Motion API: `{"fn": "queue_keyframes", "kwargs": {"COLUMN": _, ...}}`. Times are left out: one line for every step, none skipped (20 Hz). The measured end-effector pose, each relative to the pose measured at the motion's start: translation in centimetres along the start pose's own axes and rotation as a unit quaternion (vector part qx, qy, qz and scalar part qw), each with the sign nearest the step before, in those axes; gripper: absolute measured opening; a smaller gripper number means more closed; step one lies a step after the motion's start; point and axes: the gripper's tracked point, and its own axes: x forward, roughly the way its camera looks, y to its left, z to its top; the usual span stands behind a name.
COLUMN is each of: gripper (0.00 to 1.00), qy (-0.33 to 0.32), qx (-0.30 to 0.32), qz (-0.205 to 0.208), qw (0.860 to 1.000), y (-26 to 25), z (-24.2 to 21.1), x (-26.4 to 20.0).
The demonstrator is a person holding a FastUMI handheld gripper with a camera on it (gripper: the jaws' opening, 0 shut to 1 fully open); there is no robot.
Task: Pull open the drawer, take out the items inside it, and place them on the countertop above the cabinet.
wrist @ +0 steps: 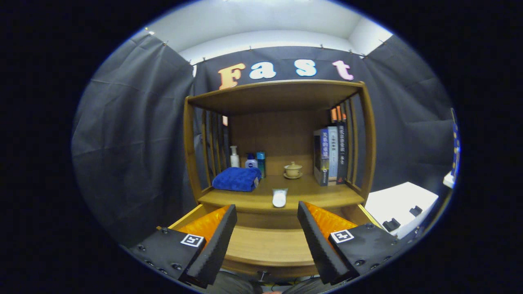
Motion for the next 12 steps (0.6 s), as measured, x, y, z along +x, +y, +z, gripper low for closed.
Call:
{"fn": "queue_keyframes", "kwargs": {"gripper": 0.97, "qy": -0.008, "qx": 0.001, "qz": -0.009, "qw": 1.000, "y": 0.1, "z": -0.6, "x": -0.6}}
{"fn": "queue_keyframes", "kwargs": {"gripper": 0.97, "qy": -0.014, "qx": -0.012, "qz": -0.023, "qw": 1.000, "y": -0.4, "z": -1.6, "x": -1.0}}
{"fn": "queue_keyframes", "kwargs": {"gripper": 0.97, "qy": -0.013, "qx": -0.029, "qz": -0.038, "qw": 0.999, "y": -0.9, "z": -2.7, "x": -1.4}}
{"fn": "queue_keyframes", "kwargs": {"gripper": 0.97, "qy": -0.009, "qx": -0.040, "qz": -0.051, "qw": 0.998, "y": -1.4, "z": -4.1, "x": -1.8}}
{"fn": "queue_keyframes", "kwargs": {"gripper": 0.97, "qy": -0.004, "qx": -0.045, "qz": -0.054, "qw": 0.997, "y": -1.5, "z": -5.4, "x": -2.1}}
{"fn": "queue_keyframes", "kwargs": {"gripper": 0.97, "qy": 0.000, "qx": -0.044, "qz": -0.053, "qw": 0.998, "y": -1.3, "z": -6.5, "x": -2.6}}
{"fn": "queue_keyframes", "kwargs": {"gripper": 0.97, "qy": -0.003, "qx": -0.039, "qz": -0.052, "qw": 0.998, "y": -1.0, "z": -7.3, "x": -3.0}}
{"fn": "queue_keyframes", "kwargs": {"gripper": 0.97, "qy": -0.006, "qx": -0.033, "qz": -0.057, "qw": 0.998, "y": -1.0, "z": -7.9, "x": -3.4}}
{"fn": "queue_keyframes", "kwargs": {"gripper": 0.97, "qy": -0.001, "qx": -0.028, "qz": -0.062, "qw": 0.998, "y": -1.3, "z": -8.8, "x": -3.6}}
{"fn": "queue_keyframes", "kwargs": {"gripper": 0.97, "qy": 0.010, "qx": -0.026, "qz": -0.062, "qw": 0.998, "y": -1.3, "z": -9.8, "x": -3.6}}
{"fn": "queue_keyframes", "kwargs": {"gripper": 0.97, "qy": 0.022, "qx": -0.024, "qz": -0.061, "qw": 0.998, "y": -1.4, "z": -10.9, "x": -3.5}}
{"fn": "queue_keyframes", "kwargs": {"gripper": 0.97, "qy": 0.028, "qx": -0.023, "qz": -0.064, "qw": 0.997, "y": -1.4, "z": -11.7, "x": -3.2}}
